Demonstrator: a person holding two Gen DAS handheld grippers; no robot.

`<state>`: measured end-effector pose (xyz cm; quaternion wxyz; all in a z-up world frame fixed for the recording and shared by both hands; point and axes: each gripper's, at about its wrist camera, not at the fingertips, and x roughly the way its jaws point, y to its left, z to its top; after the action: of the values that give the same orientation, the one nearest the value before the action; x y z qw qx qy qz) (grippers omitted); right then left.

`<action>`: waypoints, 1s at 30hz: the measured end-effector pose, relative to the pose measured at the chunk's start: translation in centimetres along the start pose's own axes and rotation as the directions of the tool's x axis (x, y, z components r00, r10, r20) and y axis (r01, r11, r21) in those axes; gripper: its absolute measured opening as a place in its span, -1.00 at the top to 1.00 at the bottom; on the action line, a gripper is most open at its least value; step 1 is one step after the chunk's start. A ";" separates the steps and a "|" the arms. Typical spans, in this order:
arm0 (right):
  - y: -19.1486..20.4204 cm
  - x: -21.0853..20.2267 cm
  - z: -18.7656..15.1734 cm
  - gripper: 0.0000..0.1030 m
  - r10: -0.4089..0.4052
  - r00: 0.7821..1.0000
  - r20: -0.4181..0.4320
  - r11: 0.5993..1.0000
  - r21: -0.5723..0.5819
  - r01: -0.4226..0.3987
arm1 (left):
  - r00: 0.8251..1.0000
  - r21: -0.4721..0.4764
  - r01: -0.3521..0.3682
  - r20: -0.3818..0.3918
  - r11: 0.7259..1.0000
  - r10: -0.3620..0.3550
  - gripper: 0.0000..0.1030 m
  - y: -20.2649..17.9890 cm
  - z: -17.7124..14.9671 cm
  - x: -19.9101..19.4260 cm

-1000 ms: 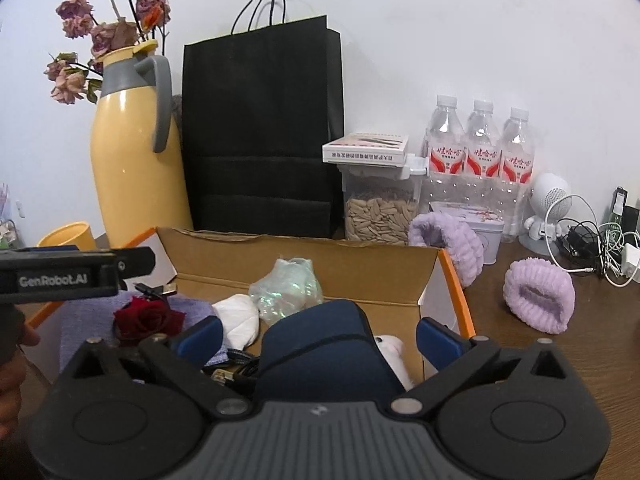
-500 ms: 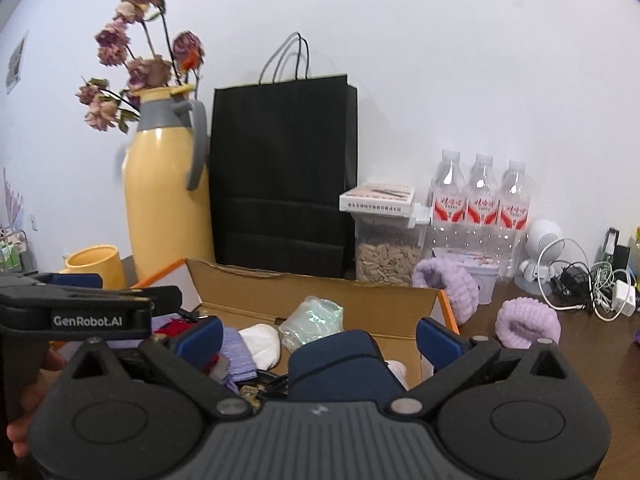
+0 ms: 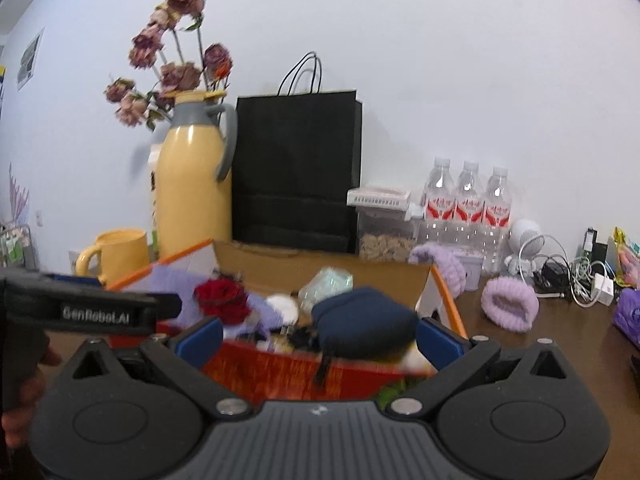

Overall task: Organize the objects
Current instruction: 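Grasp the white bottle cap on the table with the right tool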

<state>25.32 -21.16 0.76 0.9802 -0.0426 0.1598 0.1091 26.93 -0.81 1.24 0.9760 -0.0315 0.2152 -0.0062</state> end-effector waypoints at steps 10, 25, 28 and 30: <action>0.4 -0.4 -2.4 -0.98 0.019 0.992 -0.121 1.000 0.006 -0.019 | 0.993 0.001 -0.017 -0.120 1.000 0.017 -1.00 1.7 -2.3 -0.8; 1.3 4.3 -2.8 -0.10 0.080 0.956 -0.282 0.997 0.031 -0.075 | 0.988 0.000 -0.011 -0.151 1.000 0.011 -1.00 1.7 -2.5 -1.0; 1.5 5.4 -2.7 0.13 0.097 0.947 -0.307 0.995 0.045 -0.087 | 0.988 0.000 -0.010 -0.154 1.000 0.010 -1.00 1.6 -2.5 -1.0; 1.5 5.5 -2.8 0.45 0.104 0.947 -0.303 0.994 0.047 -0.095 | 0.988 -0.001 -0.010 -0.156 1.000 0.010 -1.00 1.7 -2.4 -0.9</action>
<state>29.20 -18.89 -3.69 0.9375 -0.0352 0.3131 0.1479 25.07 0.73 -0.69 0.9561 -0.0308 0.2912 -0.0038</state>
